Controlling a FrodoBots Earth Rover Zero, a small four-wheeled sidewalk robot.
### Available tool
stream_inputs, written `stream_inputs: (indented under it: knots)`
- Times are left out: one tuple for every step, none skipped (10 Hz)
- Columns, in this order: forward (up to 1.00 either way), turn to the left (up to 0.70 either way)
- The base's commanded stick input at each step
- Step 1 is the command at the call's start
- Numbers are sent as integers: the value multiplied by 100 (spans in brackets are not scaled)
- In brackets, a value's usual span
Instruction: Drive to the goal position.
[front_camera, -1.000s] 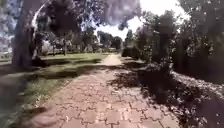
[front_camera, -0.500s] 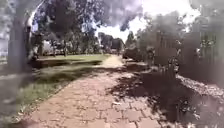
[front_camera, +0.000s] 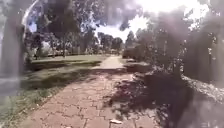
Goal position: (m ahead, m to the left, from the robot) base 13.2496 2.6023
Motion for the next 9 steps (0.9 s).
stream_inputs:
  knots:
    - [70,0]
    - [70,0]
    - [70,0]
    - [70,0]
    - [70,1]
    - [70,1]
    - [70,2]
    - [70,35]
    - [70,35]
